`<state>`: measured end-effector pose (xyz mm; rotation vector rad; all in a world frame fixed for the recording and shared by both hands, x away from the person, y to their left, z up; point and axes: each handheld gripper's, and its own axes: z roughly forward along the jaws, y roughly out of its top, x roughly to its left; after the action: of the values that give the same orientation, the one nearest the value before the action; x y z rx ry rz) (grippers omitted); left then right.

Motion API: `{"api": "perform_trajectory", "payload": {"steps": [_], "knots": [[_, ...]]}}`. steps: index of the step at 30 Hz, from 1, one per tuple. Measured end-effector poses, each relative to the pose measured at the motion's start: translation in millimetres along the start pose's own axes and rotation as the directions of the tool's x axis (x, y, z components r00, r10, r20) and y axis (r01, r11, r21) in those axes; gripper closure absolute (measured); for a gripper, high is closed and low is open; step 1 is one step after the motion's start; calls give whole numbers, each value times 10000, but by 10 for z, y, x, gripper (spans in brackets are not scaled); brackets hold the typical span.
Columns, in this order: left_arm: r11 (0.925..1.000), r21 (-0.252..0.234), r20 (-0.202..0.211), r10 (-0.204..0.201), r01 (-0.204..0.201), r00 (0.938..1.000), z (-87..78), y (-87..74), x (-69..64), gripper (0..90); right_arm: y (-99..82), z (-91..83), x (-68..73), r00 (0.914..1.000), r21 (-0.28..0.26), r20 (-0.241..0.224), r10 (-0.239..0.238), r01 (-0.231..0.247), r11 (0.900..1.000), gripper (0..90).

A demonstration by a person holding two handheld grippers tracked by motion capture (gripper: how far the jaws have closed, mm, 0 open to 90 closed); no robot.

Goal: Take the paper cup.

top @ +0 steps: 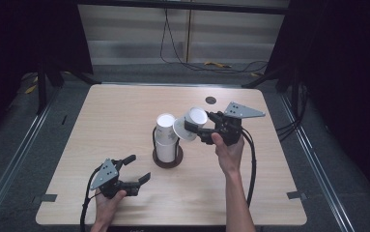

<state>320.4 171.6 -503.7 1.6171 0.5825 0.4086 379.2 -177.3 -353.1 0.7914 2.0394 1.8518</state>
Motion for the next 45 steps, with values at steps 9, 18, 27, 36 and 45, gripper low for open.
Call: {"api": "perform_trajectory", "payload": {"steps": [9, 18, 27, 36, 45], "knots": [[9996, 257, 439, 121, -133, 9990, 98, 129, -76, 157, -172, -103, 78, 10000, 345, 22, -13, 13, 9994, 361], [9990, 410, 825, 125, -160, 9965, 158, 92, -145, 161, -407, -150, 176, 9996, 565, -222, 167, -154, 9983, 361], [9992, 313, 1185, 220, -259, 9927, 198, 160, -193, 168, -597, -88, 248, 9982, 1049, -494, 344, -291, 9941, 363], [9987, 247, 1517, 405, -448, 9876, 244, 181, -254, 188, -772, 27, 314, 9944, 1337, -907, 543, -419, 9901, 363], [9982, 222, 1729, 507, -553, 9836, 282, 209, -295, 191, -855, 117, 370, 9913, 1565, -1164, 611, -425, 9868, 362]]}}
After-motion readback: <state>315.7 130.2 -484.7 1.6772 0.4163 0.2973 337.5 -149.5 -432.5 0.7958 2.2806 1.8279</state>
